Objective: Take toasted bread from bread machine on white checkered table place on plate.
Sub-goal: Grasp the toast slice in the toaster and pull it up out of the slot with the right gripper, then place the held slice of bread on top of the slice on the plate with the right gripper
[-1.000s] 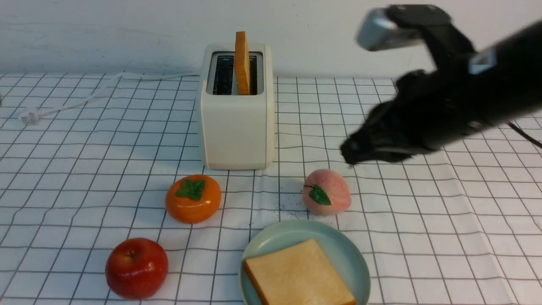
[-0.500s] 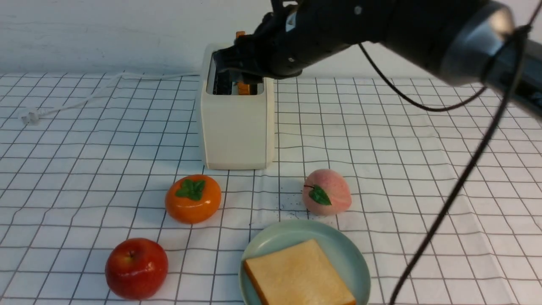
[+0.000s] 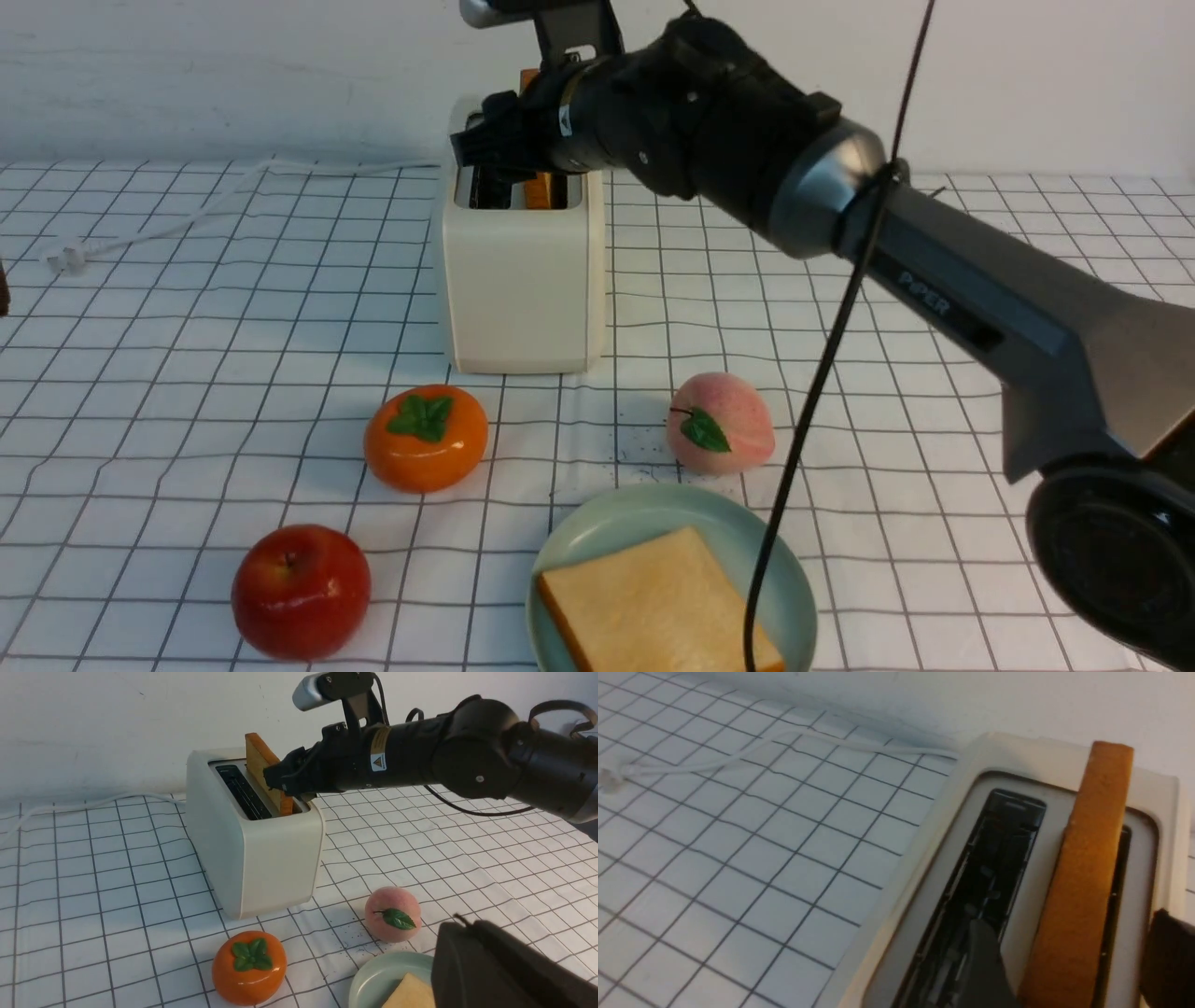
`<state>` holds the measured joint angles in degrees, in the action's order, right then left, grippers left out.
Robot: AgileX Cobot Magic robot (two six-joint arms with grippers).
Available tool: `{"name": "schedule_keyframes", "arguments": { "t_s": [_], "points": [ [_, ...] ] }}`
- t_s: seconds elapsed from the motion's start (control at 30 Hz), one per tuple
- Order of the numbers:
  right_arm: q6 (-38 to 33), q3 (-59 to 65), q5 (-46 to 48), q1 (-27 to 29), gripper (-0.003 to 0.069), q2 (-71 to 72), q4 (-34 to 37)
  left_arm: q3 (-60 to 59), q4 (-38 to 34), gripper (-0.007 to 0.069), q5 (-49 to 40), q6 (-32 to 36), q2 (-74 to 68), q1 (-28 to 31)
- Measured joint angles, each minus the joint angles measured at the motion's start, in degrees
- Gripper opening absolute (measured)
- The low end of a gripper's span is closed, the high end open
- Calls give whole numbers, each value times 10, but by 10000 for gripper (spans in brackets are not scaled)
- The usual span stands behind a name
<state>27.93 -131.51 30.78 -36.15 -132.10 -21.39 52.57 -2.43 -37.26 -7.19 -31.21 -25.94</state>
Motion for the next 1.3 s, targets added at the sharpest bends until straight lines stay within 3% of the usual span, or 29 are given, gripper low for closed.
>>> {"name": "schedule_keyframes", "arguments": {
  "t_s": [0.1,0.17,0.4,0.77,0.97,1.1,1.3],
  "points": [
    [32,0,-10,0,337,-5,-32,0,0,-13,0,1,0,0],
    [51,0,-17,0,248,-5,-52,0,0,-13,0,5,0,0],
    [56,-1,-23,0,96,-5,-61,0,0,-13,-3,7,0,0],
    [41,-1,12,-14,88,82,-27,0,9,-13,-10,8,0,0],
    [-172,-3,258,-30,87,237,113,0,10,-13,-47,9,-4,0],
    [-248,0,392,-7,87,291,201,-12,-9,-13,-55,12,-9,0],
    [-285,103,415,46,87,385,268,-76,-74,-13,-55,83,-9,0]
  ]
}}
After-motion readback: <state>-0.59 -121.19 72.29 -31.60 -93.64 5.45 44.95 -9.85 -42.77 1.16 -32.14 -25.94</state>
